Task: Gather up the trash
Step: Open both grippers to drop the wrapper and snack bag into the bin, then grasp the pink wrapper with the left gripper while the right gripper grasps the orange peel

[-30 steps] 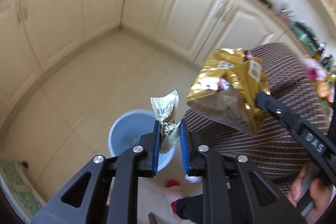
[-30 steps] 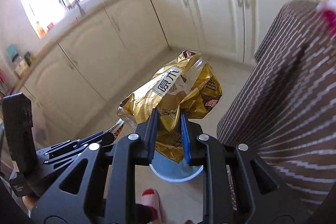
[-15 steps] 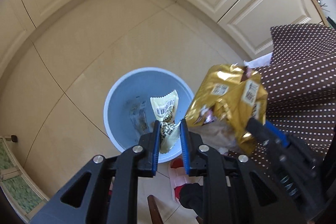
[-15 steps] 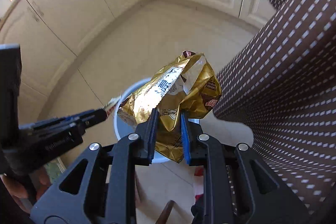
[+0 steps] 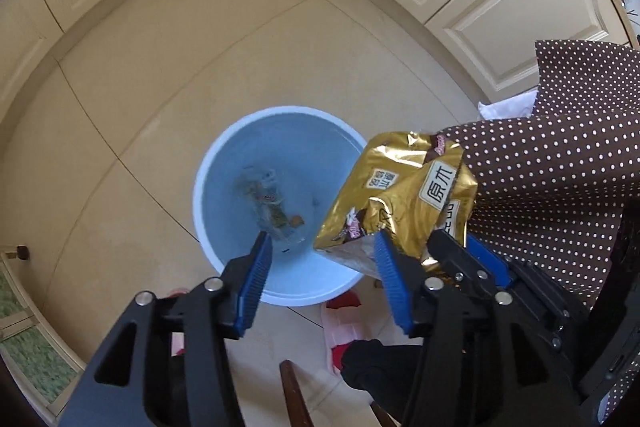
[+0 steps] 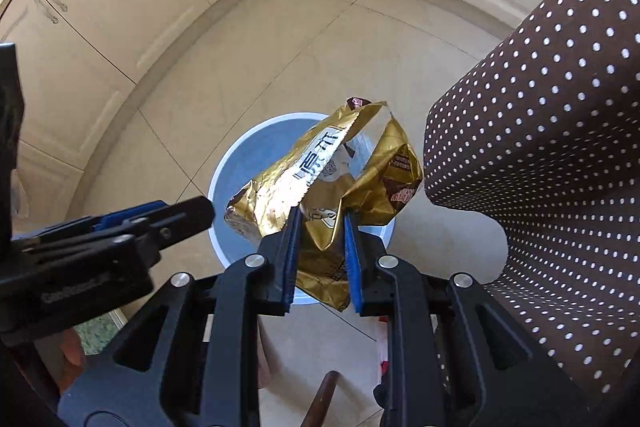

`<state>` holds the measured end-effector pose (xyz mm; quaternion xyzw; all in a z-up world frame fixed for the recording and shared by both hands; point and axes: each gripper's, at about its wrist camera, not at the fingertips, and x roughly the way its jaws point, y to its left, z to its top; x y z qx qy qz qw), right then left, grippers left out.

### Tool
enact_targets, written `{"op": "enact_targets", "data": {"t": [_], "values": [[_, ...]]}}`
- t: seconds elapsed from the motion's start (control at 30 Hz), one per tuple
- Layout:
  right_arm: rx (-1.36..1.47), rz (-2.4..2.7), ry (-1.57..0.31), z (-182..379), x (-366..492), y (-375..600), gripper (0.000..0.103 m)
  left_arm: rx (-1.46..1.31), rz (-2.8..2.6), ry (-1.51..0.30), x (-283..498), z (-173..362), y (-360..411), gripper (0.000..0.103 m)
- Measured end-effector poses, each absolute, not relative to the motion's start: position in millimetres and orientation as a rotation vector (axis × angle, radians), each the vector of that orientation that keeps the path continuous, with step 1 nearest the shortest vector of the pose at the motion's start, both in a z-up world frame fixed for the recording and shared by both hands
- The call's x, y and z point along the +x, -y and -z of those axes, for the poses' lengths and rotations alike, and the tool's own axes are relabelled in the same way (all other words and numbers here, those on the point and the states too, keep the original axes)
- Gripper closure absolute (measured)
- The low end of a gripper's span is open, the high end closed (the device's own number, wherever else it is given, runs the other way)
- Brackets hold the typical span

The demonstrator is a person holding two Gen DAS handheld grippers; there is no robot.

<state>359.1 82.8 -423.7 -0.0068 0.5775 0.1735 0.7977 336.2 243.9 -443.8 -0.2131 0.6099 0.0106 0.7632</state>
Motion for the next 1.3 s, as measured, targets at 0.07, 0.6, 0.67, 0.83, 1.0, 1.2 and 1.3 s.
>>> {"op": "enact_targets", "data": {"t": [0.07,0.6,0.67,0.83,1.0,1.2,1.3], "values": [[-0.012,-0.375,-1.245,427.8,361.3,-82.9,0.082,-0.477,-0.043,-1.327,335.2,443.1,-247.5,0.05],[0.026,-0.417,-1.257,442.8,370.3,-97.0,0.073,-0.542,-0.078,-1.301,334.0,437.1,-269.6,0.05],[0.024,-0.418,-1.254,440.9,369.4,-99.9,0.069,-0.545,-0.076,-1.301,332.8,436.4,-270.4,0.05],[0.031,-0.427,-1.235,434.4,369.3,-100.0,0.055,-0.548,-0.073,-1.293,331.7,433.3,-269.9,0.048],[0.013,-0.409,-1.212,420.7,365.2,-92.5,0.055,-0.549,-0.074,-1.289,328.9,427.9,-269.3,0.048],[-0.024,-0.384,-1.12,376.6,350.8,-72.9,0.055,-0.518,-0.045,-1.216,314.4,393.5,-255.1,0.048],[-0.038,-0.375,-1.048,341.8,338.3,-58.5,0.055,-0.499,-0.026,-1.15,304.4,361.5,-244.1,0.048]]}}
